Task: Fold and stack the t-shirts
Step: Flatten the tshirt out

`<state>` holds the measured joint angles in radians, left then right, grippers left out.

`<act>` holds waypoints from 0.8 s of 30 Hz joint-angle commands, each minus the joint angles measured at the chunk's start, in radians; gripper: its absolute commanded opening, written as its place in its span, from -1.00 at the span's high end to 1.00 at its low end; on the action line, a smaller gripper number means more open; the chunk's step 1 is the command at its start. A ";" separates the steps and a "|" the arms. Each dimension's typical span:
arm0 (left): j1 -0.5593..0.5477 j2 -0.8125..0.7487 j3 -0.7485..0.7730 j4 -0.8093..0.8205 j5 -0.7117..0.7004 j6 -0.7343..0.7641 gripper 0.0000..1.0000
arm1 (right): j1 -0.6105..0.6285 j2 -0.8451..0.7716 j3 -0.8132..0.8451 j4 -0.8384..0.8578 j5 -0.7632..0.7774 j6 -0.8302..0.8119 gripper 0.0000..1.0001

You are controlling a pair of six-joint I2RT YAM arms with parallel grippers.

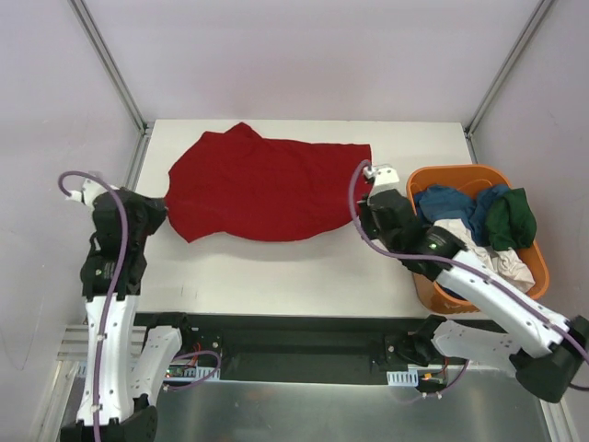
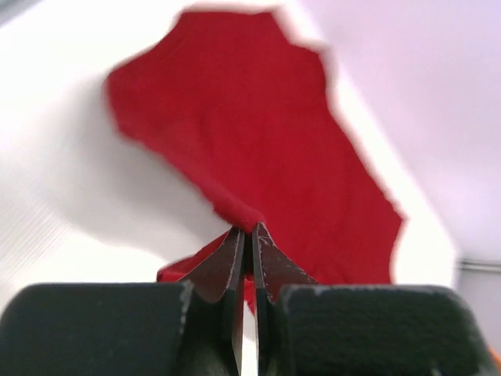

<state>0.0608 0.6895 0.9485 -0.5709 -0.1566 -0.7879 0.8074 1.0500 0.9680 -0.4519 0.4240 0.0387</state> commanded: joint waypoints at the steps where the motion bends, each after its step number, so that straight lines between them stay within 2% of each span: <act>1: 0.008 -0.042 0.225 0.009 0.100 0.076 1.00 | 0.001 -0.129 0.133 0.024 0.076 -0.123 0.99; 8: 0.008 -0.035 0.656 0.014 0.155 0.168 1.00 | 0.021 -0.258 0.408 0.015 -0.089 -0.267 0.99; 16: 0.008 0.080 1.125 0.017 0.272 0.279 1.00 | 0.021 -0.263 0.741 -0.120 -0.408 -0.300 0.99; 20: 0.008 0.146 1.222 0.049 0.207 0.325 1.00 | 0.021 -0.207 0.882 -0.192 -0.406 -0.312 0.99; 23: 0.007 0.214 1.263 0.060 0.184 0.352 1.00 | 0.021 -0.157 0.946 -0.209 -0.302 -0.341 0.99; 24: 0.008 0.234 1.266 0.063 0.210 0.357 1.00 | 0.019 -0.144 0.949 -0.205 -0.218 -0.353 0.99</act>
<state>0.0608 0.7803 2.1979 -0.5549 0.0452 -0.4984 0.8234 0.8146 1.8774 -0.6174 0.0784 -0.2565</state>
